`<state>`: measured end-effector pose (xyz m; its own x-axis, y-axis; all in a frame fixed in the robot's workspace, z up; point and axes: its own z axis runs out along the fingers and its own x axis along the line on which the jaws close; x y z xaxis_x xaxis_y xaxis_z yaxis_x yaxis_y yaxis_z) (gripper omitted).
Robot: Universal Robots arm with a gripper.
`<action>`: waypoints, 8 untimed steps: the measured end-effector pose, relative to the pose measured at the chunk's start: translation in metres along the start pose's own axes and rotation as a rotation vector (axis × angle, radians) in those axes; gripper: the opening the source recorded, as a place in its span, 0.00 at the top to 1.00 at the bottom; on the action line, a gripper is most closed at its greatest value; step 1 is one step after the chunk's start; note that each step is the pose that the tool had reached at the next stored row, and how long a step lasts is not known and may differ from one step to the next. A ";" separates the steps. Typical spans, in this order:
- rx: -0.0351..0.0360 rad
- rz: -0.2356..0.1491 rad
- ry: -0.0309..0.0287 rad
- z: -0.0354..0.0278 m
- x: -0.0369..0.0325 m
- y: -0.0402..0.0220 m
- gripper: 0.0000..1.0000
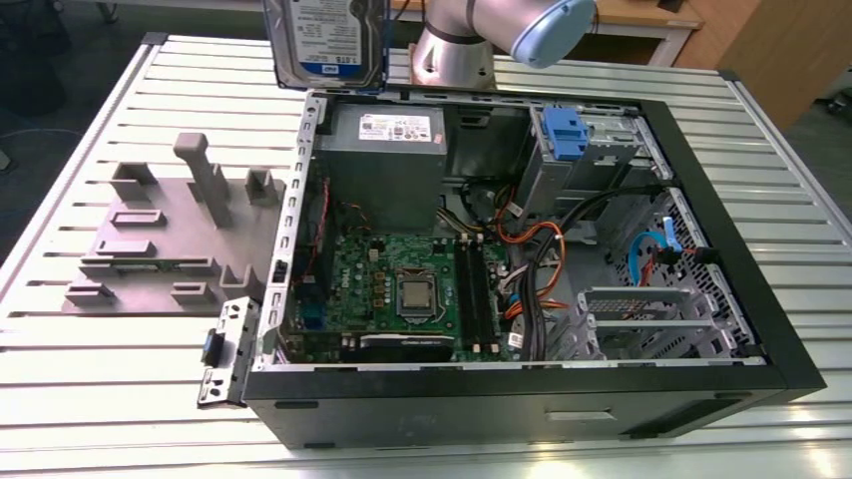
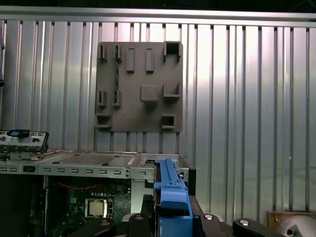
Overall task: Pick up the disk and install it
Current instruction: 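Pick up the disk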
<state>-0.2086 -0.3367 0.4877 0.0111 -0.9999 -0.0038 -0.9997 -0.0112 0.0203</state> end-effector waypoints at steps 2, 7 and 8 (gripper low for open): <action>-0.0001 0.000 0.0001 0.0000 0.0000 -0.0007 0.63; 0.0000 0.000 0.0000 0.0000 0.0000 -0.0023 0.63; -0.0001 0.000 0.0000 0.0000 0.0000 -0.0026 0.63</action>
<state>-0.2060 -0.3366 0.4876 0.0111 -0.9999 -0.0038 -0.9997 -0.0112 0.0204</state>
